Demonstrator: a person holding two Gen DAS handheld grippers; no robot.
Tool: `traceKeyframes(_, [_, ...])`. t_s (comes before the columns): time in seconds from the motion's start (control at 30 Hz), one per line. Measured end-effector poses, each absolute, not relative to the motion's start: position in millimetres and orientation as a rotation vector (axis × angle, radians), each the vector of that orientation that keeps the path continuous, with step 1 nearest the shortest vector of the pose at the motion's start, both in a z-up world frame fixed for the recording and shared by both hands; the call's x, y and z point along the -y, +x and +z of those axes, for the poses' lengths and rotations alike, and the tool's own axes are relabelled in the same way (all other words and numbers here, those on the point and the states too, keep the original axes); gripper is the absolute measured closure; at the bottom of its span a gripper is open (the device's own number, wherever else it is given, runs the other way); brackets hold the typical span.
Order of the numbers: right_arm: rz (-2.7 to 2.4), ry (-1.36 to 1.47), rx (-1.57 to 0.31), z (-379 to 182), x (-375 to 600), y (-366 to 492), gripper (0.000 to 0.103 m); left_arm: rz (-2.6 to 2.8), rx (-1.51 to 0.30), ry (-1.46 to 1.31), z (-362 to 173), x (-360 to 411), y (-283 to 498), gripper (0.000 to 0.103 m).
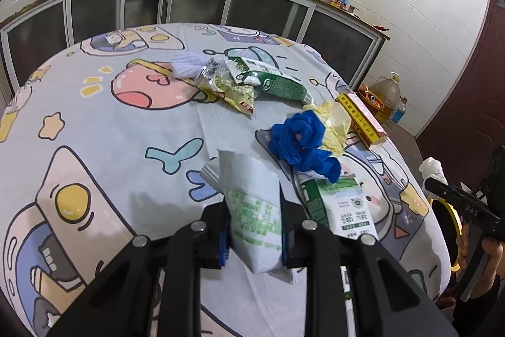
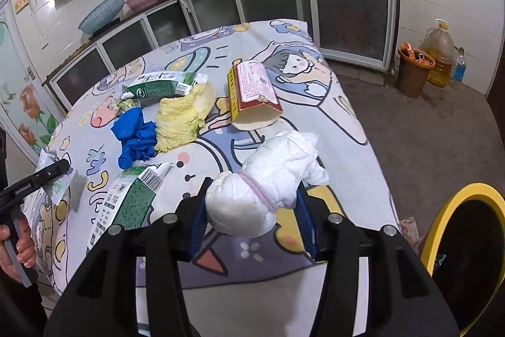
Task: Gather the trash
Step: 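Grasp the white-green wrapper with left tool while right tool grasps the white cloth bundle, then carry both items to the bin and open both tools to drop them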
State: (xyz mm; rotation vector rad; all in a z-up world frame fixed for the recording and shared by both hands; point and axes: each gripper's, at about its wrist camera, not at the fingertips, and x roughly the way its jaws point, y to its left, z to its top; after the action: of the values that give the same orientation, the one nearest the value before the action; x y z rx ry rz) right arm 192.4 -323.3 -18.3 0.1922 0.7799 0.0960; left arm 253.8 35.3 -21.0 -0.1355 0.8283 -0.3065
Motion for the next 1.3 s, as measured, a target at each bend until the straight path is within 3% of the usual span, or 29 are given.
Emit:
traceKeyframes(0.53, [-0.025, 0.284, -0.733, -16.7, 404.5, 130.5, 0.056, -0.476, -0.808, -0.05, 5.9, 62.1, 231.8, 0.082])
traceKeyframes(0.87, [-0.224, 0.359, -0.689, -16.2, 492.8, 71.7, 0.056, -0.694, -0.79, 0.042, 18.9, 175.3, 220.7, 0.082])
traceKeyframes(1.3, [-0.415, 0.428, -0.693, -40.5, 571.4, 18.6, 0.055, -0.948, -0.833, 0.154, -3.1, 337.4, 193.0, 0.082])
